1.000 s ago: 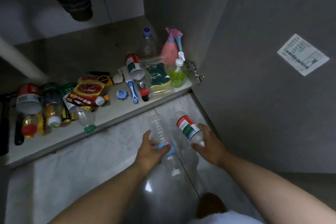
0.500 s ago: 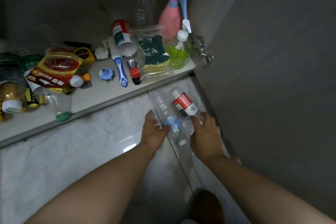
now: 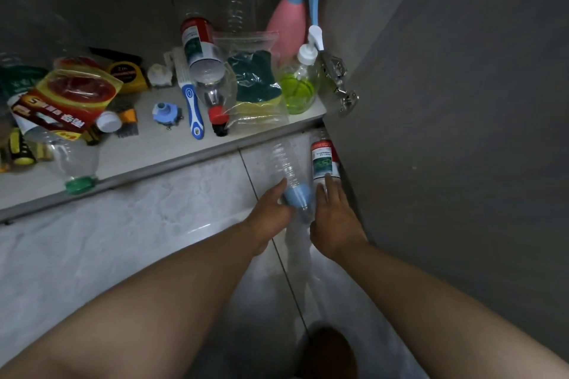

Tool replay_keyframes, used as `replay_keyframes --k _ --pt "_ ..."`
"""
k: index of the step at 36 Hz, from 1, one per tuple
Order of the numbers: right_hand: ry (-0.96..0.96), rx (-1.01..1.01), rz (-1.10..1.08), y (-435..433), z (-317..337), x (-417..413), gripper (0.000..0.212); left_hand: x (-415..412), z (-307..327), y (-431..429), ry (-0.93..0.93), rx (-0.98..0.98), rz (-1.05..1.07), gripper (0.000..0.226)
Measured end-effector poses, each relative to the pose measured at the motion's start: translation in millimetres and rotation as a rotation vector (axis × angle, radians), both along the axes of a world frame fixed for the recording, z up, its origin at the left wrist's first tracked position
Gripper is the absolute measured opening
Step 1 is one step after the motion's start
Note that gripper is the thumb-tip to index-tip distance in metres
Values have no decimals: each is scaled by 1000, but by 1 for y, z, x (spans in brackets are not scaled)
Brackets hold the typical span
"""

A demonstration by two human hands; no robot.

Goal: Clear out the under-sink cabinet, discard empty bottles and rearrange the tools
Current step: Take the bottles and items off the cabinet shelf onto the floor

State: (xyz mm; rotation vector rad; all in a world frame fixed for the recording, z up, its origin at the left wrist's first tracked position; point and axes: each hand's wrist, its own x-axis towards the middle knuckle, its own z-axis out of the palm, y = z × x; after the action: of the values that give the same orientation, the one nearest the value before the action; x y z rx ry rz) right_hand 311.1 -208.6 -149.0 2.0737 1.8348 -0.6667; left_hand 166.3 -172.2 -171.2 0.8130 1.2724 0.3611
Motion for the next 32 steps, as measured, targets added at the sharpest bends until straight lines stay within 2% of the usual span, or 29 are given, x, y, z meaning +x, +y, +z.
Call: replay_keyframes --k 3,6,14,17,20,27,30,32 --pt "-19 -9 -5 -1 -3 0 84 8 -3 11 -23 -18 -16 76" --pt "-50 -55 -22 0 -5 3 89 15 -5 18 -18 -28 -51 77" --pt "-1 -52 -37 20 -11 15 93 32 -6 32 2 -10 -95 77" --pt "70 4 -72 20 -9 11 90 38 -6 35 0 31 -153 79" --pt "180 75 -82 13 -5 2 89 44 -5 36 5 83 -216 72" --pt "202 40 -85 -16 6 11 70 43 -3 39 71 181 -337 67" --pt "218 5 -71 -20 13 18 59 30 -2 35 193 278 -418 78" --pt "223 -9 -44 -20 16 20 47 16 2 34 279 344 -472 75"
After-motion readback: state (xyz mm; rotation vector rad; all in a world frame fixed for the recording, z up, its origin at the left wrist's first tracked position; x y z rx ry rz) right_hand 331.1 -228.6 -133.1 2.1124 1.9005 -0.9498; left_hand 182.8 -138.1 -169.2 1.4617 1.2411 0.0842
